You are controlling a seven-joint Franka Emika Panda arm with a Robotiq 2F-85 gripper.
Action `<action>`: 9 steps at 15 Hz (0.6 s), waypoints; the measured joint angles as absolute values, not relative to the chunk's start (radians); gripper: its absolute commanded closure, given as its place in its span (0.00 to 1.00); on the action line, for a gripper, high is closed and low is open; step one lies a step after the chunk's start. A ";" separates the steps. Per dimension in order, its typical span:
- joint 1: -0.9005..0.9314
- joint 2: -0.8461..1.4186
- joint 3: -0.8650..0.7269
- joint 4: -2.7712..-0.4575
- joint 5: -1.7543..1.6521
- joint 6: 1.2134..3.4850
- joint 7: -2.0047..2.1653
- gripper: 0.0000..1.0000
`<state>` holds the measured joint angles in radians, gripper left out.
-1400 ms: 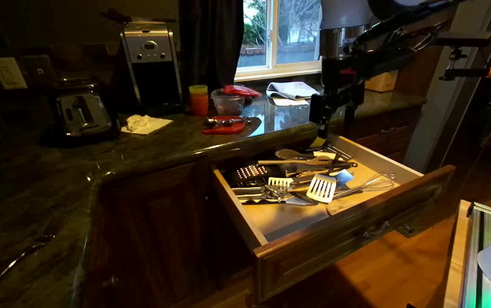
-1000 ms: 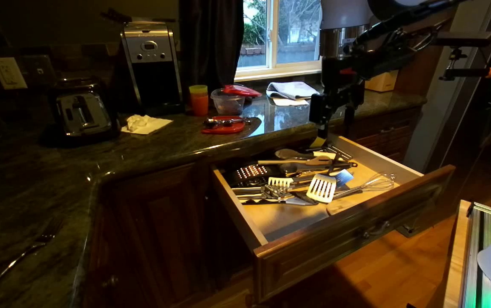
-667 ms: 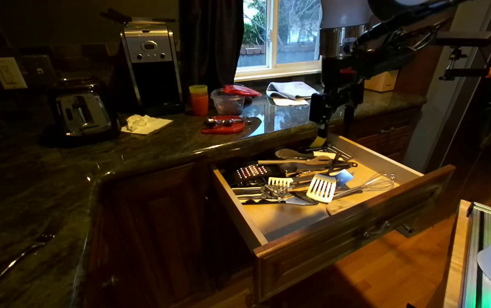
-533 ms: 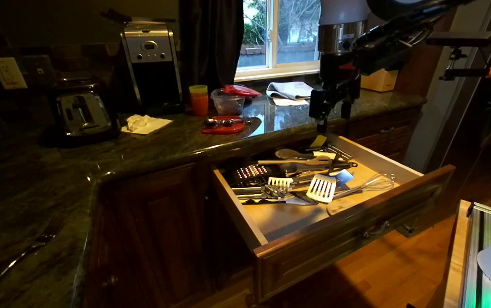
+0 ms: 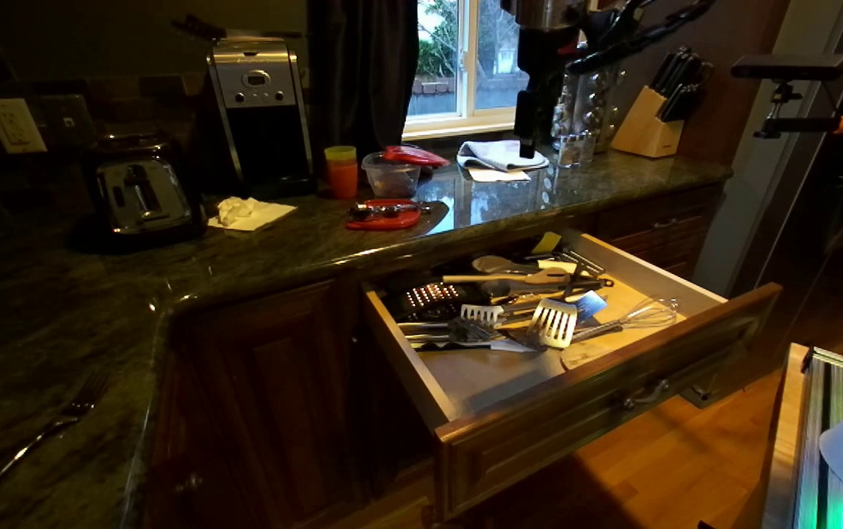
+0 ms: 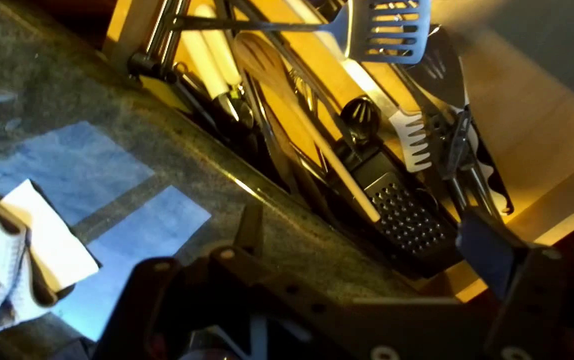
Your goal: Put the can opener into the drawer
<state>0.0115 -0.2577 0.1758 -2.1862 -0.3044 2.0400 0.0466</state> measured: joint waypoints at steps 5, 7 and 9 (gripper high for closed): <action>0.038 -0.127 0.172 -2.029 -0.369 2.044 -0.172 0.00; 0.049 -0.071 0.167 -1.967 -0.369 2.044 -0.278 0.00; 0.056 -0.018 0.157 -1.909 -0.360 2.044 -0.395 0.00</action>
<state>0.0561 -0.0183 0.1575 -1.9093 -0.3597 2.0437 -0.3955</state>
